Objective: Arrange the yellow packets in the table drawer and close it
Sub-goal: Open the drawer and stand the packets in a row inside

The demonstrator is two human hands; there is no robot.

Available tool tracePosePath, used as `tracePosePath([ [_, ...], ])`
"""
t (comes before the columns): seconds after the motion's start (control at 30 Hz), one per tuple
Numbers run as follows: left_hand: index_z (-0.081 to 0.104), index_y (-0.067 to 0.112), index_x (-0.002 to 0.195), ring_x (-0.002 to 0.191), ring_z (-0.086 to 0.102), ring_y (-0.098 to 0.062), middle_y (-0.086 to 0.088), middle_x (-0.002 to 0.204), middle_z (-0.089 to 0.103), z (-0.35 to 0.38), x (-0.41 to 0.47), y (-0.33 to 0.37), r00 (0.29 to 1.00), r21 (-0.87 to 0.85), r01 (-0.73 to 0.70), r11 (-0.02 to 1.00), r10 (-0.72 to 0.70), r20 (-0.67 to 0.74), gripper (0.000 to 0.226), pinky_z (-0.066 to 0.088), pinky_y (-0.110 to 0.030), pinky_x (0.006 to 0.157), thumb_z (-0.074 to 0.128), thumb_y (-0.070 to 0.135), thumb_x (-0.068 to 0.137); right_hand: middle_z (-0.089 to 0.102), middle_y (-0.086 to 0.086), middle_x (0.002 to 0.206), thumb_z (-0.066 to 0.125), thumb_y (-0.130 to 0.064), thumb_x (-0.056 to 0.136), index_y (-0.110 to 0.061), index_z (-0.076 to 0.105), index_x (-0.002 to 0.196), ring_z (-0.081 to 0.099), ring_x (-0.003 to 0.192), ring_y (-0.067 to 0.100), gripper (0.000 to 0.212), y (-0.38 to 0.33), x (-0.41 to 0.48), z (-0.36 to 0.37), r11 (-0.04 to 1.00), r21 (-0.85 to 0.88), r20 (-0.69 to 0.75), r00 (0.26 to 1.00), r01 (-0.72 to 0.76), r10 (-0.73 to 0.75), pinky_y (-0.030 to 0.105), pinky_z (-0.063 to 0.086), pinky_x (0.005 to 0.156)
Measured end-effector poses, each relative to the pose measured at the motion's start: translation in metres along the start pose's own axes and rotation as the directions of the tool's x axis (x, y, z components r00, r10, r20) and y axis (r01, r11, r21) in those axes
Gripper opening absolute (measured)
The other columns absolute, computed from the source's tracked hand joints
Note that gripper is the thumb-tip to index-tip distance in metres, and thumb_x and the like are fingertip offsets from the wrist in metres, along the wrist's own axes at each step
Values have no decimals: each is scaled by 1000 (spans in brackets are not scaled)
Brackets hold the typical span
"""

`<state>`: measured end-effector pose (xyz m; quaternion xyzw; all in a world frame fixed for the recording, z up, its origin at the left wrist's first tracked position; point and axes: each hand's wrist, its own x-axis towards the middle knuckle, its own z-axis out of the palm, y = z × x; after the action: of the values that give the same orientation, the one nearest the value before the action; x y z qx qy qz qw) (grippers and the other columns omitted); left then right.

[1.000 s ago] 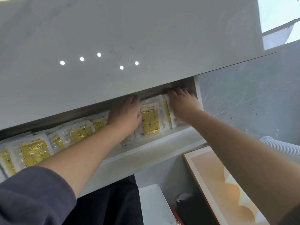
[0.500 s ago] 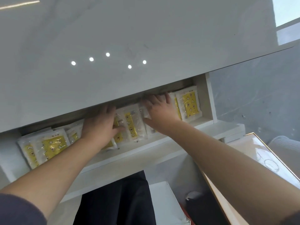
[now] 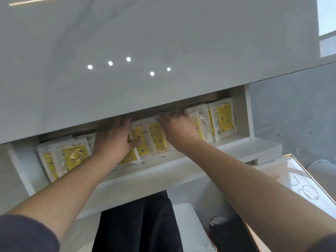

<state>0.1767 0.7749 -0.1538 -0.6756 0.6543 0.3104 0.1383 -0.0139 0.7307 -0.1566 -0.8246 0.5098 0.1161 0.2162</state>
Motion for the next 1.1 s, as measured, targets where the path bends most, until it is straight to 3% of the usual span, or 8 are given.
tracePosePath([
  [0.07, 48, 18, 130, 115, 51, -27, -5, 125, 53, 0, 0, 0, 1000, -18, -17, 1000, 17, 2, 73, 43, -41, 92, 72, 56, 73, 72, -1, 83, 65, -15, 85, -19, 66, 105, 65, 90, 25, 20, 4, 0, -8, 994, -103, 11, 999, -29, 30, 39, 37, 93],
  [0.17, 44, 20, 135, 121, 48, -27, -5, 132, 50, -3, -4, -6, 999, -59, -44, 997, 45, 20, 80, 40, -42, 98, 73, 57, 72, 61, 1, 120, 54, -19, 91, -22, 52, 129, 50, 118, 25, 38, 8, -1, -13, 980, -192, 132, 988, -57, 83, 41, 31, 103],
  [0.27, 39, 20, 139, 124, 46, -28, -6, 136, 47, -6, -13, -22, 998, -6, -35, 999, 36, 55, 89, 42, -43, 98, 75, 59, 68, 48, 6, 130, 56, -16, 85, -23, 37, 138, 41, 123, 28, 56, -1, 1, -21, 973, -217, 130, 985, -81, 112, 44, 30, 106],
  [0.4, 39, 19, 138, 123, 48, -30, -8, 136, 47, -9, -21, -37, 997, 41, -11, 999, 8, 72, 91, 45, -45, 95, 77, 58, 66, 34, 6, 150, 52, -30, 90, -24, 22, 149, 24, 142, 30, 66, -29, 12, -23, 990, -138, 274, 962, 27, 12, 53, 5, 117],
  [0.5, 42, 18, 137, 121, 49, -31, -8, 133, 48, -10, -19, -38, 996, 47, -35, 998, 31, 81, 86, 44, -45, 93, 79, 53, 67, 43, 4, 144, 51, -38, 93, -24, 35, 143, 35, 136, 27, 55, -54, 20, -15, 992, -81, 358, 931, 102, -66, 52, 10, 117],
  [0.7, 48, 17, 132, 119, 50, -33, -10, 129, 53, -8, -25, -53, 999, 56, -23, 998, 20, 49, 89, 42, -47, 93, 80, 59, 61, 61, 1, 109, 54, -22, 95, -23, 61, 110, 52, 113, 24, 16, -58, 33, -19, 998, -57, 280, 959, -31, 46, 41, 26, 110],
  [0.87, 54, 11, 124, 108, 56, -37, -14, 117, 59, -4, -39, -92, 1000, 99, 19, 995, -20, 12, 90, 45, -49, 87, 79, 64, 56, 58, 6, 122, 56, -5, 87, -21, 57, 116, 46, 122, 32, 34, -65, 33, -21, 976, -219, 300, 951, -8, 76, 44, 24, 111],
  [1.1, 42, 11, 137, 120, 47, -37, -16, 129, 51, -10, -45, -105, 986, 15, 168, 986, -168, 2, 92, 45, -46, 91, 70, 66, 68, 48, 3, 137, 55, -23, 88, -24, 40, 139, 39, 130, 28, 54, -104, 38, -14, 998, -2, 364, 929, 66, -61, 44, 19, 113],
])
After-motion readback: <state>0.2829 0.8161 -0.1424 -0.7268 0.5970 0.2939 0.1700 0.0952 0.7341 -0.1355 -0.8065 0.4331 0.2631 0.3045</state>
